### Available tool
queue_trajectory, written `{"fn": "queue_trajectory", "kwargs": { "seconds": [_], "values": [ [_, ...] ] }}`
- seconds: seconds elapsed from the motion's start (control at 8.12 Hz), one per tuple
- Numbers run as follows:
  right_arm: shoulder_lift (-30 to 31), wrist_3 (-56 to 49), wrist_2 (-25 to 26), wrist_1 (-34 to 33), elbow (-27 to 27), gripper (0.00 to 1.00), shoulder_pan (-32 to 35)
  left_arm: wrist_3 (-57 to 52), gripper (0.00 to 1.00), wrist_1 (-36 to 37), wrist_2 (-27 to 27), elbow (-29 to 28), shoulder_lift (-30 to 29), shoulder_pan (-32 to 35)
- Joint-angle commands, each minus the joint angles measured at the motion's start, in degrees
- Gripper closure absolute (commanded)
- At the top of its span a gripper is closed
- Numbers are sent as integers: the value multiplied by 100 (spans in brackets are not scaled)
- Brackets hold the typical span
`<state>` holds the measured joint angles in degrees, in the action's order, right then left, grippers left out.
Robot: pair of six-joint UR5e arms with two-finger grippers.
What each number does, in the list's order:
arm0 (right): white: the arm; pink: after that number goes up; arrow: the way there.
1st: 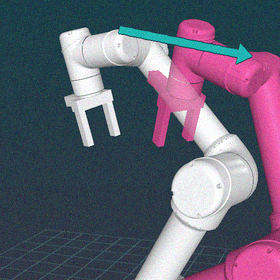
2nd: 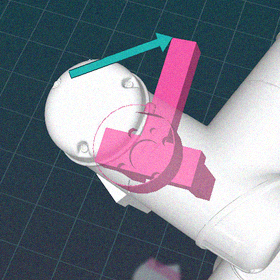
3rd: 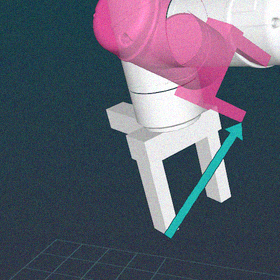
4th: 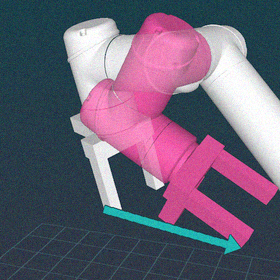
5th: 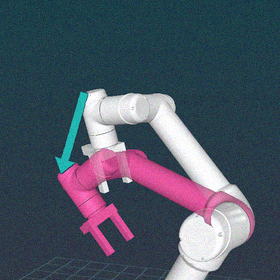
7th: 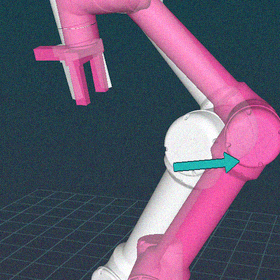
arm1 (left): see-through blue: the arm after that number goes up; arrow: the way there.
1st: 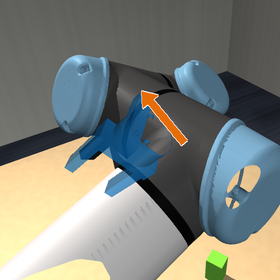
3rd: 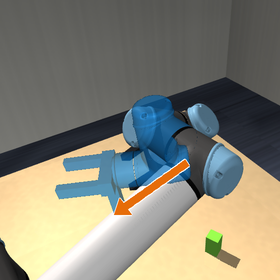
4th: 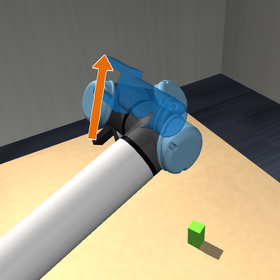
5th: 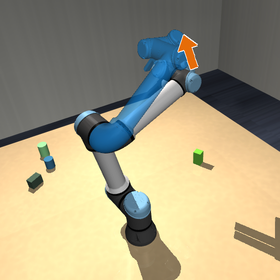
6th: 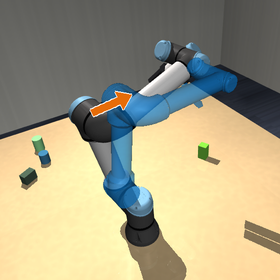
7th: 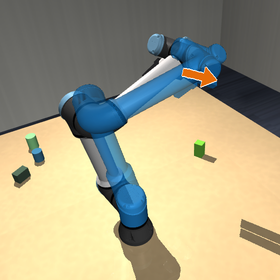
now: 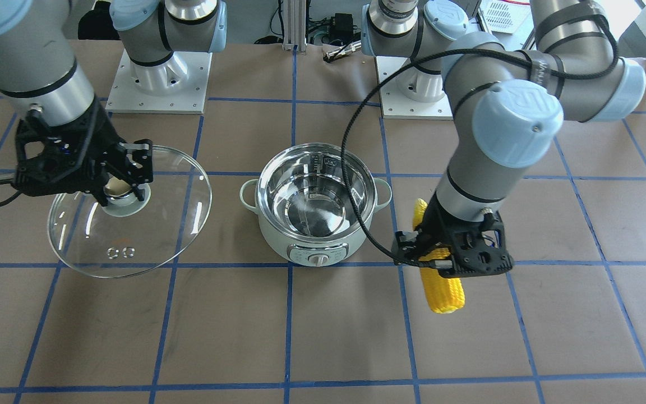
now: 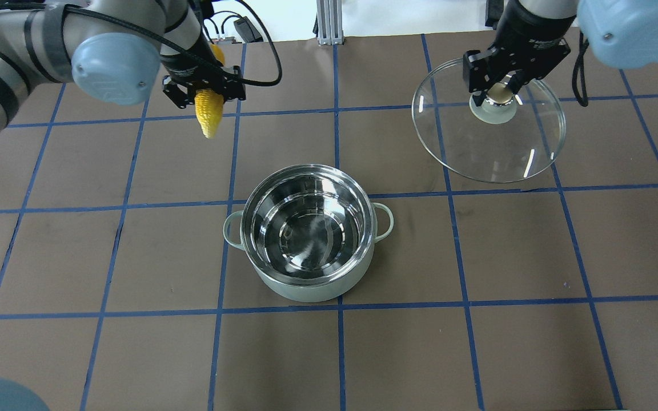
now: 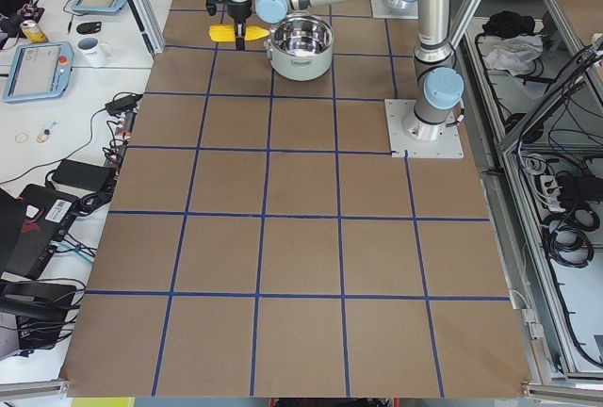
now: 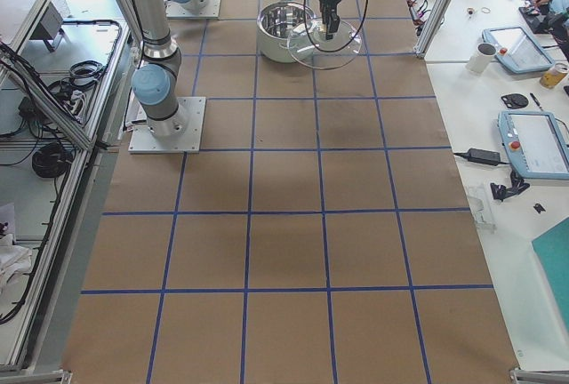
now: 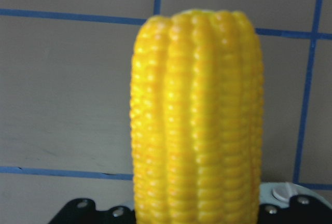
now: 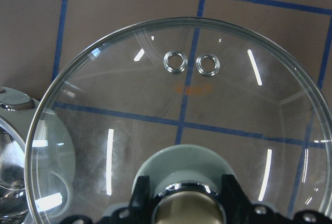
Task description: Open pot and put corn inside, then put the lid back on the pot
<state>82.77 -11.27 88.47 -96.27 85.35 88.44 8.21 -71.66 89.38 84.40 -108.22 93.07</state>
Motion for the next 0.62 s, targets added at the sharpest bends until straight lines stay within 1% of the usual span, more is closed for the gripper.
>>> {"fn": "queue_trajectory", "kwargs": {
  "seconds": [0.0,0.12,0.37,0.49],
  "values": [
    [-6,-971,12,-14,0,98,-652,1162,100,-121,-368,355,99,1035],
    [11,-1026,3,21,0,98,-740,1218,100,-129,-368,627,99,1151],
    [11,-1027,-49,21,8,98,-741,1235,100,-129,-394,1137,186,1160],
    [11,-1027,-67,38,26,98,-741,1366,100,-129,-403,1235,204,1178]
  ]
}}
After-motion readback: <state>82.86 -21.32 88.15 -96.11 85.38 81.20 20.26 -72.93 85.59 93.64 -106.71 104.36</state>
